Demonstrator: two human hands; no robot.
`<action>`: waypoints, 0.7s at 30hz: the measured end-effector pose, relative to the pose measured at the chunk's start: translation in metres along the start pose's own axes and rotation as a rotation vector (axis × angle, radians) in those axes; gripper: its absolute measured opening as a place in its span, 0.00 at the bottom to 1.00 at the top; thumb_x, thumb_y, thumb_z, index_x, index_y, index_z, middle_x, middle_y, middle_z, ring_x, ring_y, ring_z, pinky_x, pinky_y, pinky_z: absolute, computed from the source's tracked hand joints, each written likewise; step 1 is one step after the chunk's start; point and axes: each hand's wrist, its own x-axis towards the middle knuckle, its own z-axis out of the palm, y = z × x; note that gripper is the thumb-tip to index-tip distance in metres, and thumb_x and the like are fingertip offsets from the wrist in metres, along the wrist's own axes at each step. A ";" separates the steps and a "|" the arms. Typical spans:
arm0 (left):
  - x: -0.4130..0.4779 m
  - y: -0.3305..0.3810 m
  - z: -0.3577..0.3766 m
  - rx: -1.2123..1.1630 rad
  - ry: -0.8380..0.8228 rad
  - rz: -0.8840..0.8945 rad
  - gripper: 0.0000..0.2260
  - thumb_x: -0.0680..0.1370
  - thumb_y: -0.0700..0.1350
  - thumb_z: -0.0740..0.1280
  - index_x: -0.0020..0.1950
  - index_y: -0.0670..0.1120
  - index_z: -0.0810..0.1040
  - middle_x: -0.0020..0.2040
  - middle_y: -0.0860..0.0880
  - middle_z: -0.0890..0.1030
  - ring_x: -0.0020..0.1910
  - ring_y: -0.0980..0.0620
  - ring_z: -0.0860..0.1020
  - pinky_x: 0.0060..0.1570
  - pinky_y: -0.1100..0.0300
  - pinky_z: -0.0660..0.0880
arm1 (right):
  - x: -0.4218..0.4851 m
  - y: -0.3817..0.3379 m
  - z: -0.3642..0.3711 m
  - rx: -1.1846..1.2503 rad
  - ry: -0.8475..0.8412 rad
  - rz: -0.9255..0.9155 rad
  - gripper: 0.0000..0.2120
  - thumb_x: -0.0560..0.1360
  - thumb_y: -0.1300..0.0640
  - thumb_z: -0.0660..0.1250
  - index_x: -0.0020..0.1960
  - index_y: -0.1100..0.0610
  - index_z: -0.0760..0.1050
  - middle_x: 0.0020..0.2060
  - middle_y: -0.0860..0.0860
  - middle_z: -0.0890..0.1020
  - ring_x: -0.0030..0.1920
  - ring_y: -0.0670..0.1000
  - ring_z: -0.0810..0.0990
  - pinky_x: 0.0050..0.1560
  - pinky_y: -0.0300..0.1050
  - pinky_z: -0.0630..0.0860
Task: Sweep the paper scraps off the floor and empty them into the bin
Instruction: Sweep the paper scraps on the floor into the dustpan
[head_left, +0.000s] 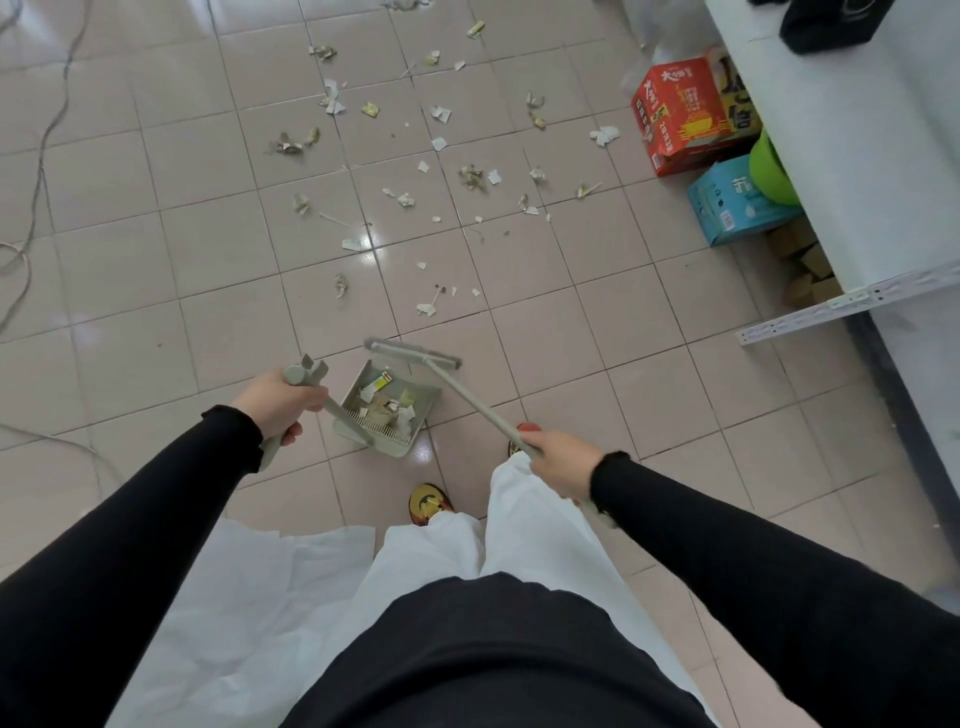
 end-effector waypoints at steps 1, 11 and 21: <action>0.000 0.001 0.000 0.001 -0.001 0.001 0.11 0.79 0.42 0.65 0.59 0.36 0.75 0.52 0.40 0.79 0.28 0.50 0.68 0.26 0.62 0.65 | 0.013 -0.009 0.005 -0.036 0.018 0.028 0.18 0.79 0.59 0.53 0.68 0.55 0.70 0.41 0.53 0.72 0.33 0.53 0.72 0.24 0.36 0.70; 0.001 -0.006 -0.006 0.026 0.003 0.021 0.11 0.79 0.40 0.65 0.59 0.36 0.75 0.51 0.39 0.80 0.27 0.50 0.68 0.22 0.65 0.65 | -0.026 0.018 0.002 0.031 -0.113 0.029 0.19 0.80 0.61 0.53 0.67 0.47 0.69 0.38 0.51 0.71 0.27 0.49 0.68 0.18 0.35 0.65; 0.004 0.000 -0.009 0.039 -0.011 0.044 0.10 0.77 0.38 0.66 0.57 0.37 0.75 0.43 0.41 0.75 0.27 0.49 0.68 0.23 0.63 0.64 | 0.008 -0.008 0.003 0.090 -0.105 0.046 0.22 0.81 0.62 0.54 0.74 0.53 0.65 0.42 0.54 0.73 0.29 0.48 0.69 0.22 0.37 0.69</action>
